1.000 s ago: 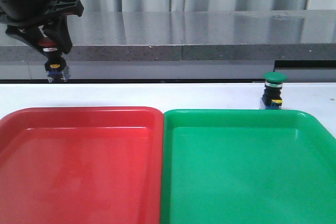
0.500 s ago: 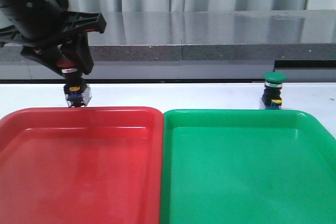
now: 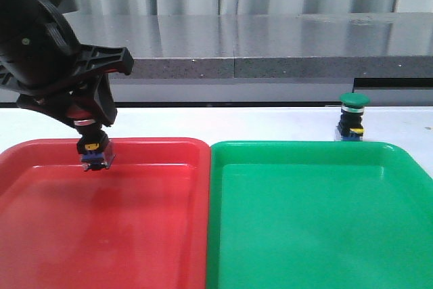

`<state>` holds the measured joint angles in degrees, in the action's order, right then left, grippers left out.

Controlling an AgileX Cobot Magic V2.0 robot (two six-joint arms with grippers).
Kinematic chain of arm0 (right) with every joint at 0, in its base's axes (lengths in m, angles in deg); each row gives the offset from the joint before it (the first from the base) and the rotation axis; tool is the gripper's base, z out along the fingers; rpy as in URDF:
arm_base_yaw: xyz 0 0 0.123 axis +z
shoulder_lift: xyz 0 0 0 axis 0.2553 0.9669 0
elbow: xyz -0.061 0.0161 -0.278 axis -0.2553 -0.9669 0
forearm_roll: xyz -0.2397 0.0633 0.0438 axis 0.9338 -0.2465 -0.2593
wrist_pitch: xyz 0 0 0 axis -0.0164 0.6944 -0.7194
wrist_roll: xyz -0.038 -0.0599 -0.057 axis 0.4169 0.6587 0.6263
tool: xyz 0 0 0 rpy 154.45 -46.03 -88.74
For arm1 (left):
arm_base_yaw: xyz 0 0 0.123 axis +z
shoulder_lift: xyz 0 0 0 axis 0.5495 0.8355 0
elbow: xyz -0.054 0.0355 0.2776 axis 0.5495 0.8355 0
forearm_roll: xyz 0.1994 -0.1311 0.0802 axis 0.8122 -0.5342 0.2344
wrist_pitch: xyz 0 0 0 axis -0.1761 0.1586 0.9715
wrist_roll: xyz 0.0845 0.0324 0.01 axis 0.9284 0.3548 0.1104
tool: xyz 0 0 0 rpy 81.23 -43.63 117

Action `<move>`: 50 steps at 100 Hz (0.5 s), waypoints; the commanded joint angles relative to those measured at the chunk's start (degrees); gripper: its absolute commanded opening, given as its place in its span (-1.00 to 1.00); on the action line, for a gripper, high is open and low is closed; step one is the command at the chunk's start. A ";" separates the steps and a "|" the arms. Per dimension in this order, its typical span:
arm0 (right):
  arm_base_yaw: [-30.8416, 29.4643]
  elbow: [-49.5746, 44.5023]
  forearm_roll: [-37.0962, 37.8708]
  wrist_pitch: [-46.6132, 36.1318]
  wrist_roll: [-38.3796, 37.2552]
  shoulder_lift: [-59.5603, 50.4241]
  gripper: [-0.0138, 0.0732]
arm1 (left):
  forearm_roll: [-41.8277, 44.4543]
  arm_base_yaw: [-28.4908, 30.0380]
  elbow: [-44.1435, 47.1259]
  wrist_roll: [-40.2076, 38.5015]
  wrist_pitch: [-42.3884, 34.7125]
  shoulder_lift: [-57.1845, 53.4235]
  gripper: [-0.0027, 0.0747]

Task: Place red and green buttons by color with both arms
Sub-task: 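Carry the red button forward and lower it into the red tray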

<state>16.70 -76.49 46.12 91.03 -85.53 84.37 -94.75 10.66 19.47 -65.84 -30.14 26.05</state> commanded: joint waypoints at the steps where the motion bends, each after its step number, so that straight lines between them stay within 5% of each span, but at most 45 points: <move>1: -0.39 0.77 -0.23 -4.42 -0.14 -0.91 -0.84 | -0.85 -0.42 -1.07 -0.78 -3.44 -2.42 -0.30; 50: -0.39 0.77 -0.23 -4.42 -0.14 -0.91 -0.84 | -1.07 -0.42 -1.07 -0.78 -2.59 1.95 -0.27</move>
<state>16.70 -76.49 46.12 91.03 -85.53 84.37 -95.12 10.66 19.70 -66.14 -31.06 29.66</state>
